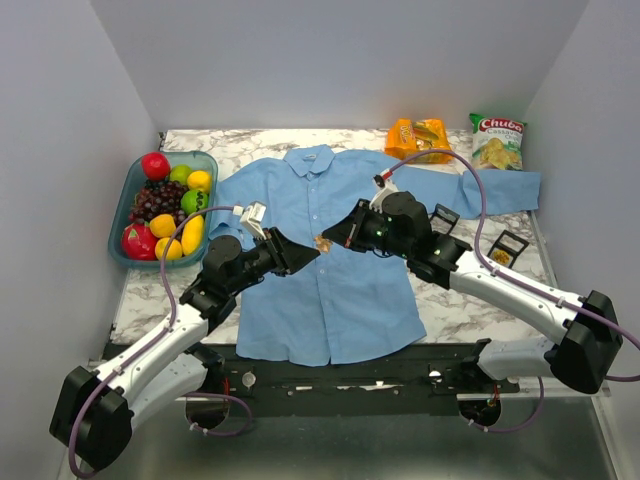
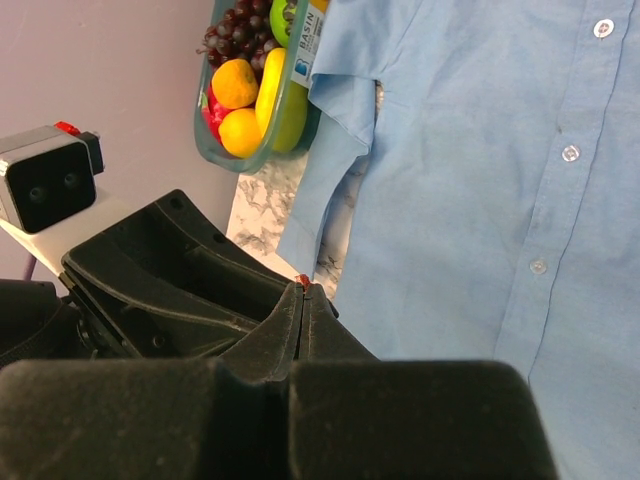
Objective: Pin the brooch onto the clothing
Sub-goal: Adjust the brooch.
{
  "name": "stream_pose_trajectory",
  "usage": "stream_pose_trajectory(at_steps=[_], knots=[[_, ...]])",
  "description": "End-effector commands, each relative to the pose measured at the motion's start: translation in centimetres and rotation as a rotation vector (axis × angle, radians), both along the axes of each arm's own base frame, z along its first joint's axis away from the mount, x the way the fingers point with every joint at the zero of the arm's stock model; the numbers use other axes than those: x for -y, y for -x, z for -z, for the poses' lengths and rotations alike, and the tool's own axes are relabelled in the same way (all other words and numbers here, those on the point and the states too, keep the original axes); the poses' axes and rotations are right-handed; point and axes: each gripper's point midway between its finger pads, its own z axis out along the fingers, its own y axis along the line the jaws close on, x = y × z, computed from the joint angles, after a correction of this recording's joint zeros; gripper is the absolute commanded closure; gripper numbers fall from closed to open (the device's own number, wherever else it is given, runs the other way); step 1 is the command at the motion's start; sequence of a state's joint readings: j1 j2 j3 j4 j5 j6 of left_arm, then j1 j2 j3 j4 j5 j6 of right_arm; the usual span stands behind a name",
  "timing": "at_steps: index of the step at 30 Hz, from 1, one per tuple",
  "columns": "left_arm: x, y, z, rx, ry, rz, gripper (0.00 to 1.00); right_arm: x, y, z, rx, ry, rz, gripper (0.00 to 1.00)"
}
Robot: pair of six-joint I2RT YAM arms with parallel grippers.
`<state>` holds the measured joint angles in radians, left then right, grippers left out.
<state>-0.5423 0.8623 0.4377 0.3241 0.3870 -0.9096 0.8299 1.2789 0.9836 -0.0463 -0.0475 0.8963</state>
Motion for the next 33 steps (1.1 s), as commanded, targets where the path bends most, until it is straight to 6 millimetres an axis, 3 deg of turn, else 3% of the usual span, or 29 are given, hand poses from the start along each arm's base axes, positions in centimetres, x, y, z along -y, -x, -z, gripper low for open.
stream_pose_trajectory(at_steps=[1,7,15,19,25,28,29,33], knots=[[0.1,0.1,-0.9,0.034,0.027,0.012,0.58,0.1,-0.2,-1.0,0.033,-0.019,0.001,0.99],[0.3,-0.4,-1.1,0.039,0.05,0.01,0.62,0.1,0.0,-0.4,0.022,-0.011,-0.003,0.99],[0.6,-0.7,-1.2,0.045,0.056,0.016,0.82,0.4,0.0,-0.5,0.028,-0.012,0.009,0.99],[0.6,-0.5,-1.1,0.053,0.047,0.024,0.99,0.6,0.0,0.1,0.031,0.005,0.01,0.99],[1.0,0.0,-1.2,0.093,0.006,0.079,1.0,0.6,0.6,0.8,0.036,0.041,-0.034,0.99],[1.1,0.3,-0.9,0.108,-0.041,0.114,1.0,0.9,0.9,1.2,0.043,0.073,-0.059,0.89],[1.1,0.4,-0.9,0.111,-0.053,0.122,1.0,1.1,0.9,1.1,0.055,0.083,-0.061,0.81],[1.1,0.7,-1.5,0.14,-0.104,0.171,1.0,2.9,0.6,1.2,0.072,0.123,-0.058,0.64]])
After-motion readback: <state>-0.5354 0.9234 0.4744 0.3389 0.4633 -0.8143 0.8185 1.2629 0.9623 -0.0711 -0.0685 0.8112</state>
